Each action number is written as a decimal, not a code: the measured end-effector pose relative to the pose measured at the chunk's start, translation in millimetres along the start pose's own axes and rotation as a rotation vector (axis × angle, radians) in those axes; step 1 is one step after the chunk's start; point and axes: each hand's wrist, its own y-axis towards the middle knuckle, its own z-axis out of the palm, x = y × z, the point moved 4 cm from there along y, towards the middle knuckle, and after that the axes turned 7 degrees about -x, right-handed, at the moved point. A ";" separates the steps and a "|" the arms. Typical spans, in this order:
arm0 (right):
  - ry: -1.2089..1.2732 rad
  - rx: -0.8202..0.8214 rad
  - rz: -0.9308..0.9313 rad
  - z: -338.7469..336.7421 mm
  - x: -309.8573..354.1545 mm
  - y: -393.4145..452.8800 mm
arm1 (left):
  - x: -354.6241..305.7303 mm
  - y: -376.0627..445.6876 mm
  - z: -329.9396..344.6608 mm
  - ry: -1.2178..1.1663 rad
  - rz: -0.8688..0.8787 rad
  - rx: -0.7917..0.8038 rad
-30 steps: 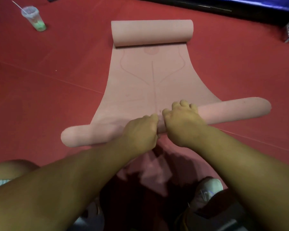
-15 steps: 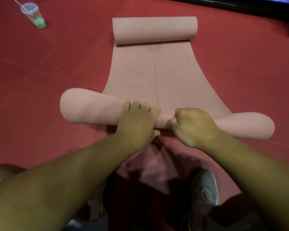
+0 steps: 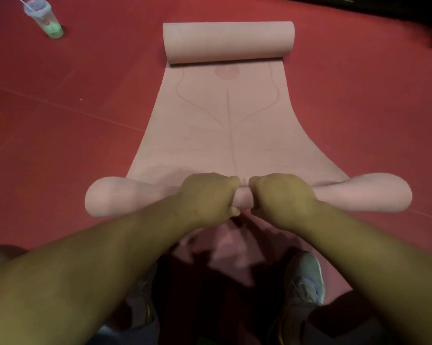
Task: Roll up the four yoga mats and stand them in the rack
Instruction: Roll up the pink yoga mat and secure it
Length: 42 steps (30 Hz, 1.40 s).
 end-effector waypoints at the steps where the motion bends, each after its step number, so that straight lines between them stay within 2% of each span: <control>1: 0.015 0.004 -0.001 -2.8 -2.7 1.7 | -1.2 -0.9 -1.5 0.022 -0.001 -0.041; 4: 0.088 0.026 0.005 -6.5 -6.3 4.2 | -3.1 -5.0 0.9 0.119 0.001 -0.151; 8: -0.015 -0.059 -0.032 -4.2 -2.5 4.0 | 8.0 -1.2 14.0 -0.010 -0.063 0.017; 10: -0.069 -0.041 -0.032 -1.8 -0.4 3.9 | 11.3 2.0 14.3 -0.092 -0.061 0.075; 15: 0.000 0.111 0.031 -1.9 -8.6 5.0 | 7.8 7.3 12.5 -0.087 -0.010 0.118; 20: -0.083 0.069 0.025 4.0 -9.8 5.6 | 5.1 10.5 6.7 -0.164 0.006 0.190; 26: -0.114 -0.009 0.051 0.0 -7.0 9.9 | 13.6 15.4 5.5 -0.085 -0.121 -0.018; 33: -0.064 -0.073 0.133 -7.4 -8.3 14.7 | 15.0 19.0 1.0 0.059 -0.169 -0.130; 42: -0.094 -0.121 0.061 -12.5 -6.6 16.9 | 17.6 20.0 7.9 -0.067 -0.188 -0.120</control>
